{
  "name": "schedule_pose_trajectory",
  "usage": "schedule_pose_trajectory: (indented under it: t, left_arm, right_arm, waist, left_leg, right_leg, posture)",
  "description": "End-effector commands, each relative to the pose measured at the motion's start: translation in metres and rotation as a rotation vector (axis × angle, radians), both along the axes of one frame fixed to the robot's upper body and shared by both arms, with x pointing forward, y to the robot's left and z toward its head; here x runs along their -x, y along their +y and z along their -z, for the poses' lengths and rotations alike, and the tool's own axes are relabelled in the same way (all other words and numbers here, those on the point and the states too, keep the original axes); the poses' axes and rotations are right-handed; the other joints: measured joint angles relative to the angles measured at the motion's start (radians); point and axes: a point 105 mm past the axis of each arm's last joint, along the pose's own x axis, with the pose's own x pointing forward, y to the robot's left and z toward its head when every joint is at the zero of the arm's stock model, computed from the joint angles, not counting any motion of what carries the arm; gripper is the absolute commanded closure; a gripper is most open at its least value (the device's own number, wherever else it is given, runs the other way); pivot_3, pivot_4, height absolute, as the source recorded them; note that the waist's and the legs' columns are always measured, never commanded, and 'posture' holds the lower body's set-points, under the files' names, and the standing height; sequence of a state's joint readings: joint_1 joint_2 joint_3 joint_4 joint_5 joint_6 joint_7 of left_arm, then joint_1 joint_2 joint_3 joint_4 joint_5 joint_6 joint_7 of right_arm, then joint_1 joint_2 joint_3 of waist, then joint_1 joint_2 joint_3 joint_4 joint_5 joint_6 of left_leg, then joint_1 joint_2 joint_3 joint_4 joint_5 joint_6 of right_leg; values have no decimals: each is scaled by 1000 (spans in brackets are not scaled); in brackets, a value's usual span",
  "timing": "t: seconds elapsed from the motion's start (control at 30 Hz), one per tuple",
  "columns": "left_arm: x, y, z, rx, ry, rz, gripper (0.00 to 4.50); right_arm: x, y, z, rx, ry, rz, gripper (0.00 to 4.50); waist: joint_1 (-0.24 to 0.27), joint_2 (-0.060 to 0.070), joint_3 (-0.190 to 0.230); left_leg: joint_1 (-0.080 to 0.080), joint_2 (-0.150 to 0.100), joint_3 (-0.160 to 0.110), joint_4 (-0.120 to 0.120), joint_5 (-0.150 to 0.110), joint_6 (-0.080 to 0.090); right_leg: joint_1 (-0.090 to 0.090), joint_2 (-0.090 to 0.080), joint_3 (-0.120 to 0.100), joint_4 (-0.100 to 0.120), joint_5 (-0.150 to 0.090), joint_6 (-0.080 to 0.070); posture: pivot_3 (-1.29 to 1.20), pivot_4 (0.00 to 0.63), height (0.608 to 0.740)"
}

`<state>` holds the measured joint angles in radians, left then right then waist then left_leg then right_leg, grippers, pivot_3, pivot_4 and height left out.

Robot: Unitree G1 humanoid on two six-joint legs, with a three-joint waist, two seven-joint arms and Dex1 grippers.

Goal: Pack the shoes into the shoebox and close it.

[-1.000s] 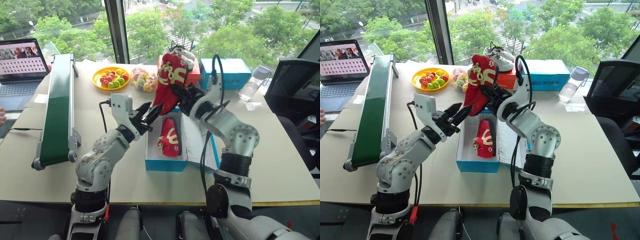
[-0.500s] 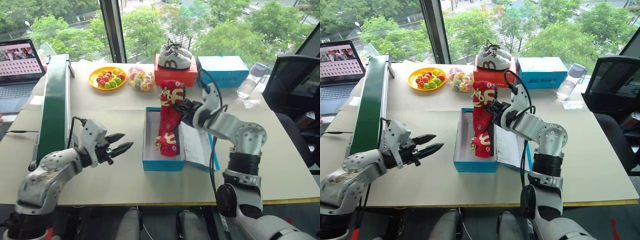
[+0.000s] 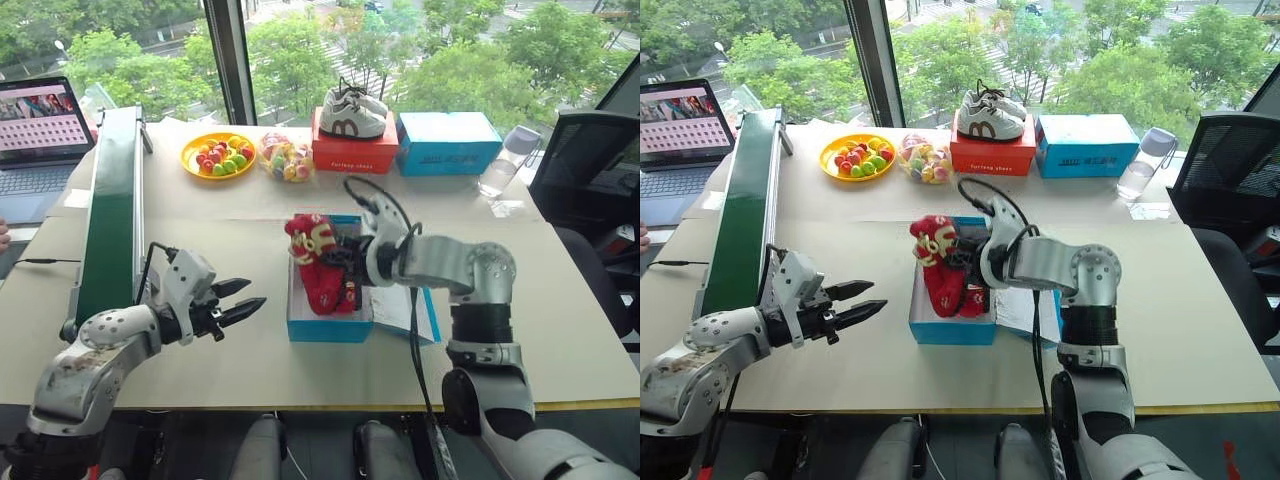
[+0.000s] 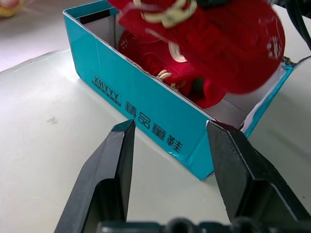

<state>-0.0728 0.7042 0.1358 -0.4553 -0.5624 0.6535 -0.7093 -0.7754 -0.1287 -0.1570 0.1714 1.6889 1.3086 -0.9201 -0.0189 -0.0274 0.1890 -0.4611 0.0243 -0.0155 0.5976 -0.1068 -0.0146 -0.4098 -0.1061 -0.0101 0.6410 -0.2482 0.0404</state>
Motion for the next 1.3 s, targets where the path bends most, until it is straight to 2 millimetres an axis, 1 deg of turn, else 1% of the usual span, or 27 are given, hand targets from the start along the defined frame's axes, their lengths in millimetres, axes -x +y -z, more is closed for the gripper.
schedule_pose_trajectory:
  t: [0.03, 0.13, 0.3, 0.33, 0.37, 0.4, 0.47, 0.53, 0.7, 0.8, 0.87, 0.9, 0.93, 0.97, 1.07, 1.13, 1.2, 1.23, 1.27, 1.3]
  left_arm:
    - [4, -5, -9, -6, -52, 0, 2028]
    - [6, -7, -9, -5, -53, -3, 2028]
    - [5, -6, -8, -8, -51, -12, 2028]
    - [5, -7, -8, -7, -52, -12, 2028]
    - [4, -7, -8, -5, -54, -11, 2028]
    - [2, -8, -8, -5, -54, -10, 2028]
    - [1, -9, -7, -11, -55, -7, 2028]
    - [0, -10, -7, -12, -56, -4, 2028]
    - [-1, -13, -7, -7, -57, 3, 2028]
    - [-1, -14, -7, -6, -55, 7, 2028]
    - [0, -14, -7, -7, -54, 8, 1988]
    - [0, -14, -6, -7, -53, 8, 1988]
    - [0, -14, -6, -7, -53, 8, 1988]
    - [0, -14, -6, -7, -52, 8, 1988]
    - [0, -14, -6, -7, -49, 10, 1988]
    - [-1, -15, -5, -9, -46, 14, 1988]
    - [-1, -15, -5, -9, -45, 17, 1988]
    - [-1, -15, -5, -8, -46, 19, 1988]
    - [-2, -16, -6, -8, -46, 21, 1988]
    - [-2, -16, -6, -9, -46, 22, 1988]
  right_arm:
    - [-3, 4, 5, -21, 6, 28, 3925]
    - [-8, 5, 21, 6, 30, 58, 3925]
    - [-16, 12, 38, 71, 20, 64, 3925]
    - [-19, 15, 47, 109, 18, 61, 3925]
    - [-23, 18, 58, 165, 8, 55, 3925]
    - [-24, 20, 67, 206, 8, 45, 3925]
    - [-27, 24, 77, 252, 0, 21, 3925]
    - [-29, 25, 87, 290, 2, 4, 3925]
    - [-32, 30, 107, 323, 35, -32, 3925]
    - [-34, 28, 110, 325, 42, -28, 3925]
    - [-38, 28, 104, 284, 30, -8, 3025]
    - [-40, 29, 99, 266, 18, -3, 2795]
    - [-41, 29, 92, 249, 8, 1, 2430]
    - [-43, 30, 87, 242, -4, 0, 2191]
    - [-53, 28, 59, 208, -83, 24, 1123]
    - [-57, 25, 36, 170, -141, 42, 1123]
    - [-56, 24, 21, 138, -165, 47, 1123]
    - [-56, 23, 12, 121, -184, 48, 1123]
    - [-54, 19, 2, 108, -201, 53, 1123]
    - [-53, 17, -4, 101, -213, 57, 1123]
  waist:
    - [-1, 0, 0]
    - [-1, 0, 0]
    - [-5, -1, -1]
    - [-7, -1, -1]
    - [-9, -1, -2]
    - [-12, 0, -3]
    - [-21, -1, -7]
    - [-29, -1, -14]
    - [-43, 6, -33]
    - [-50, 10, -44]
    - [-51, 11, -47]
    - [-50, 11, -47]
    - [-50, 11, -47]
    - [-50, 11, -47]
    - [-47, 11, -47]
    - [-35, 11, -47]
    - [-23, 12, -46]
    - [-20, 12, -46]
    - [-15, 12, -45]
    - [-10, 12, -45]
  left_leg:
    - [0, 1, 0, 0, 0, 0]
    - [0, 4, 1, 0, 0, 0]
    - [3, 12, 2, 0, 0, 0]
    - [4, 14, 2, 0, 0, 0]
    - [5, 15, 2, 0, 0, 0]
    - [6, 19, 4, 0, 0, 0]
    - [11, 25, 8, 0, -3, -5]
    - [17, 27, 8, -3, -5, -9]
    - [21, 30, 8, -8, -7, -11]
    - [21, 34, 8, -9, -7, -12]
    - [21, 42, 10, -10, -8, -12]
    - [21, 43, 10, -10, -8, -12]
    - [20, 43, 12, -10, -8, -12]
    - [20, 44, 14, -11, -8, -12]
    - [20, 44, 18, -16, -8, -12]
    - [18, 43, 20, -18, -8, -12]
    - [10, 43, 25, -18, -8, -12]
    - [4, 41, 27, -17, -7, -12]
    - [1, 40, 30, -17, -7, -12]
    - [0, 41, 32, -16, -6, -12]
  right_leg:
    - [0, 1, 0, 0, 0, 0]
    - [0, 4, 1, -1, 0, 0]
    - [1, 12, 2, -2, 1, -2]
    - [1, 14, 2, -2, 1, -2]
    - [1, 15, 2, -3, 2, -4]
    - [2, 16, 2, -4, 0, -10]
    - [5, 20, 1, -10, 4, -16]
    - [5, 22, 1, -14, 5, -18]
    - [6, 22, 1, -17, 6, -19]
    - [7, 24, 0, -24, 6, -19]
    - [7, 29, 0, -32, 6, -19]
    - [7, 28, -1, -32, 6, -19]
    - [7, 28, 0, -32, 6, -19]
    - [6, 28, 0, -31, 7, -20]
    - [2, 26, 1, -31, 8, -22]
    - [-1, 24, 0, -31, 9, -23]
    - [-11, 22, 0, -29, 12, -24]
    - [-14, 20, 0, -29, 18, -23]
    - [-15, 19, 0, -28, 26, -21]
    - [-16, 20, 0, -26, 26, -22]
  posture:
    - [0, 150, 737]
    - [0, 150, 737]
    - [0, 150, 737]
    - [0, 150, 737]
    - [0, 150, 737]
    - [0, 150, 737]
    - [0, 150, 737]
    - [0, 150, 737]
    - [0, 150, 737]
    - [0, 150, 737]
    - [0, 150, 737]
    - [0, 150, 737]
    - [0, 150, 737]
    - [0, 150, 737]
    - [0, 150, 737]
    - [0, 150, 737]
    - [0, 150, 737]
    - [0, 150, 737]
    - [0, 150, 737]
    - [0, 150, 737]
